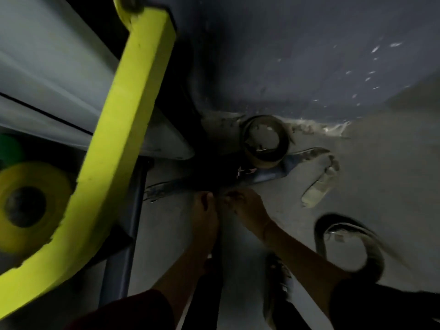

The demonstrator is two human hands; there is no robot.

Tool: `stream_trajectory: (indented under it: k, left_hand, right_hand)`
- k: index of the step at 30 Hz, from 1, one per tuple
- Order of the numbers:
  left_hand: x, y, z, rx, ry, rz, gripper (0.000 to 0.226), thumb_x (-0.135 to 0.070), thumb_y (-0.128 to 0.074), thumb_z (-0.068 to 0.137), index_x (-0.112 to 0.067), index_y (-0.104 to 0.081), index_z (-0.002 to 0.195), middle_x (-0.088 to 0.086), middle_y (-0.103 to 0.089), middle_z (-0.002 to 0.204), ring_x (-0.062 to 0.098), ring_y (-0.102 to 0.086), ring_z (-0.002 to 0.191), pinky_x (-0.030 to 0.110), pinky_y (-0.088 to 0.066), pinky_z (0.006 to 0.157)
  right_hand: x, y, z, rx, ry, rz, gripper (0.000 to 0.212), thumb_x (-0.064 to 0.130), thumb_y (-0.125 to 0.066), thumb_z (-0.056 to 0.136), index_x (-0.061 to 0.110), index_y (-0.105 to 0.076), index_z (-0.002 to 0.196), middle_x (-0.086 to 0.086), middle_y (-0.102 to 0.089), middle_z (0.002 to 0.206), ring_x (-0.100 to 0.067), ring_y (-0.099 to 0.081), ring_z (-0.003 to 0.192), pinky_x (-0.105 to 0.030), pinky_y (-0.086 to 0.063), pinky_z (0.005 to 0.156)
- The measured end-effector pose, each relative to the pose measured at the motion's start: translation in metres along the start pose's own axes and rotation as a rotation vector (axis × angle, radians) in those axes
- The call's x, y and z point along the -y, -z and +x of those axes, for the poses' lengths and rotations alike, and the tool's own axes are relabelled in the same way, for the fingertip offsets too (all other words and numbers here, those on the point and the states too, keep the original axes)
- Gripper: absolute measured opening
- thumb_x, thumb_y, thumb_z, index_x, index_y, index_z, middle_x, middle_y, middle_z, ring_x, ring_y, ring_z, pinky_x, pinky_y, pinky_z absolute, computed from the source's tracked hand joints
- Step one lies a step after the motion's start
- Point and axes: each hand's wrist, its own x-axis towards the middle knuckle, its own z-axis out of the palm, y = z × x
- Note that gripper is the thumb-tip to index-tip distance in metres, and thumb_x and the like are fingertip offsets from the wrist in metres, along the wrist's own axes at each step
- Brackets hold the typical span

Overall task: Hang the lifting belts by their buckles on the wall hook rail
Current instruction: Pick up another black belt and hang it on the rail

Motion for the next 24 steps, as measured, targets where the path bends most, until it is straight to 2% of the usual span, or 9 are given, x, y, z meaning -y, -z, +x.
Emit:
stream_trajectory:
  k: [3,6,10,12,15,18,20,22,24]
  left_hand:
    - [0.075,-0.012,0.071,-0.021,0.132,-0.097,0.021,-0.033,-0.044,0.104,-0.018,-0.052,0.116,0.007,-0.063,0.108,0.026,-0.062,0.1,0.038,-0.052,0.084]
    - [0.135,-0.025,0.129,-0.04,0.256,-0.184,0.01,-0.03,-0.045,0.105,-0.021,-0.05,0.107,0.003,-0.061,0.093,0.022,-0.061,0.086,0.032,-0.051,0.074]
    - [0.191,-0.045,0.202,-0.05,0.31,-0.328,0.026,-0.02,-0.041,0.106,-0.01,-0.059,0.089,0.007,-0.061,0.084,0.023,-0.059,0.075,0.029,-0.05,0.065]
    - [0.226,-0.056,0.24,-0.069,0.322,-0.357,0.028,-0.027,-0.047,0.104,-0.006,-0.064,0.1,0.013,-0.067,0.094,0.031,-0.065,0.088,0.03,-0.054,0.071]
    - [0.273,-0.077,0.288,-0.042,0.443,-0.395,0.076,-0.069,-0.066,0.078,-0.009,-0.064,0.125,0.014,-0.068,0.123,0.031,-0.067,0.108,0.043,-0.054,0.094]
    - [0.277,-0.086,0.302,0.052,0.509,-0.479,0.068,-0.061,-0.052,0.092,-0.009,-0.056,0.135,0.014,-0.061,0.135,0.026,-0.066,0.1,0.038,-0.055,0.086]
    - [0.283,-0.092,0.303,0.141,0.56,-0.487,0.079,-0.069,-0.063,0.08,-0.015,-0.052,0.138,0.009,-0.06,0.134,0.024,-0.064,0.105,0.032,-0.054,0.074]
    - [0.299,-0.097,0.307,0.204,0.602,-0.476,0.096,-0.078,-0.068,0.065,-0.021,-0.052,0.14,0.006,-0.062,0.135,0.026,-0.063,0.117,0.033,-0.055,0.075]
    - [0.303,-0.1,0.306,0.217,0.622,-0.5,0.073,-0.071,-0.051,0.085,-0.021,-0.053,0.139,0.004,-0.06,0.136,0.026,-0.057,0.125,0.038,-0.052,0.089]
  right_hand:
    - [-0.051,-0.041,0.096,0.099,0.037,-0.136,0.022,0.011,-0.06,0.095,0.005,-0.067,0.116,-0.012,-0.069,0.116,-0.022,-0.062,0.106,-0.029,-0.048,0.093]
    - [-0.096,-0.077,0.174,0.139,0.08,-0.213,0.029,0.011,-0.062,0.095,0.001,-0.063,0.122,-0.017,-0.065,0.126,-0.03,-0.06,0.119,-0.034,-0.045,0.098]
    - [-0.136,-0.116,0.257,0.233,0.139,-0.346,0.039,0.013,-0.065,0.094,-0.002,-0.058,0.129,-0.022,-0.056,0.134,-0.035,-0.053,0.126,-0.038,-0.042,0.105]
    - [-0.152,-0.128,0.293,0.253,0.182,-0.459,0.045,0.016,-0.065,0.093,0.0,-0.054,0.134,-0.022,-0.05,0.14,-0.036,-0.047,0.131,-0.037,-0.039,0.107]
    - [-0.172,-0.138,0.333,0.241,0.245,-0.714,0.061,0.025,-0.062,0.095,0.008,-0.038,0.148,-0.018,-0.026,0.159,-0.036,-0.022,0.148,-0.053,-0.025,0.118]
    - [-0.186,-0.142,0.356,0.229,0.231,-0.971,0.072,0.036,-0.055,0.097,0.022,-0.018,0.157,-0.011,-0.004,0.166,-0.032,0.0,0.153,-0.071,-0.006,0.114]
    - [-0.194,-0.141,0.362,0.206,0.221,-1.036,0.075,0.043,-0.053,0.097,0.026,-0.013,0.158,-0.009,-0.002,0.167,-0.031,0.002,0.153,-0.075,-0.002,0.11]
    - [-0.196,-0.139,0.367,0.159,0.235,-1.115,0.079,0.049,-0.054,0.095,0.023,-0.014,0.157,-0.009,-0.007,0.166,-0.03,-0.004,0.153,-0.075,-0.008,0.11]
    - [-0.187,-0.138,0.369,0.087,0.277,-1.161,0.078,0.051,-0.056,0.092,0.017,-0.024,0.155,-0.013,-0.017,0.163,-0.03,-0.012,0.151,-0.07,-0.016,0.111]
